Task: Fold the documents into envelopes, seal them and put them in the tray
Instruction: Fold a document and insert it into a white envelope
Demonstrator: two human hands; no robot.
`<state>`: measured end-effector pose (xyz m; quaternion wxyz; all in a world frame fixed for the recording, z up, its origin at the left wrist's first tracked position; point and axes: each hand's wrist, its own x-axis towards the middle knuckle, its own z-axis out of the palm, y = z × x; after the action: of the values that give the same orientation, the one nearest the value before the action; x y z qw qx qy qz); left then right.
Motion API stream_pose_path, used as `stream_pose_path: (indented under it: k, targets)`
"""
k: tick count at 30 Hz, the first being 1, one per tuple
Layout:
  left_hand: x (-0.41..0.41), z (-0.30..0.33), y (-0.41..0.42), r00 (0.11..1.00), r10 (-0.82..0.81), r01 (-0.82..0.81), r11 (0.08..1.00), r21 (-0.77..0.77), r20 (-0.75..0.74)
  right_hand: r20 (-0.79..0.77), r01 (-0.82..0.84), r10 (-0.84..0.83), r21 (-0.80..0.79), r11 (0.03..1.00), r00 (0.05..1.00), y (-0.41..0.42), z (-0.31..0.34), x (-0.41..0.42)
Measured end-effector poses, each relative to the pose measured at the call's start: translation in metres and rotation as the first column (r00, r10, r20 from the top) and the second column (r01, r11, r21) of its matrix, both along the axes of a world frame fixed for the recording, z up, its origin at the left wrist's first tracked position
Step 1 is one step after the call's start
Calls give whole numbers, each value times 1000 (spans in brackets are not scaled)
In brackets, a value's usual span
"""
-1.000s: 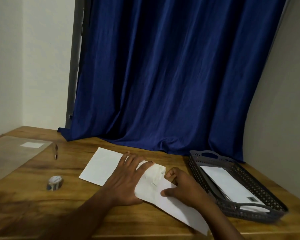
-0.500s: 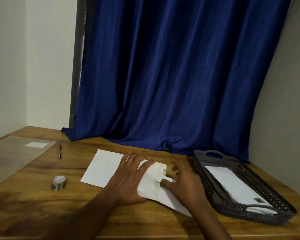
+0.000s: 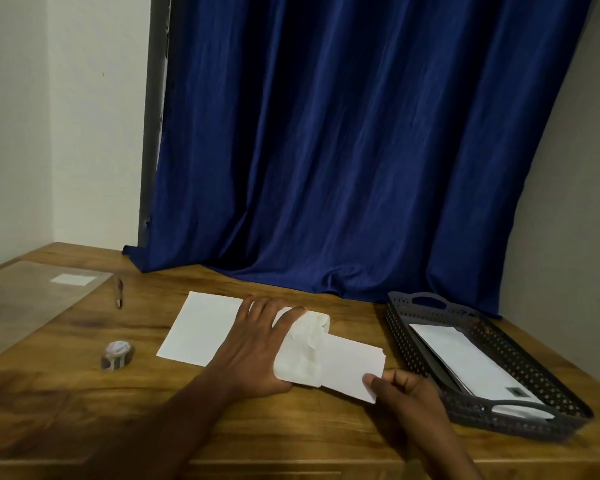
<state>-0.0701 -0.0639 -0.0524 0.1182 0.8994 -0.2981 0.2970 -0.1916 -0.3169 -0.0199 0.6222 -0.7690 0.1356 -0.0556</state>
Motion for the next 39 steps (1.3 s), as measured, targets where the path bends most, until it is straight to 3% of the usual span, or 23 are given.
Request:
stream_pose_path:
  k: [10, 20, 25, 29, 32, 36, 39]
  targets:
    - [-4, 0, -2, 999, -38, 37, 999, 4, 18, 156, -162, 176, -99, 982, 972, 54, 1, 35]
    - [-3, -3, -4, 986, -127, 124, 992, 34, 112, 223, -93, 193, -392, 915, 956, 69, -20, 72]
    - [-2, -3, -3, 988, -123, 120, 992, 30, 95, 230, -95, 191, -371, 924, 954, 74, -23, 76]
    - [0, -5, -3, 998, -59, 58, 997, 43, 15, 240, -150, 202, -218, 964, 950, 69, -25, 75]
    - [1, -3, -3, 992, 8, 1, 997, 74, -124, 261, -151, 164, -71, 986, 951, 61, -27, 76]
    - [2, -5, 0, 936, 80, -18, 983, 182, -342, 299, 97, -85, -24, 995, 951, 42, -36, 78]
    - [1, -8, 2, 867, 72, 31, 979, 199, -493, 297, 163, -130, -88, 983, 946, 42, -41, 76]
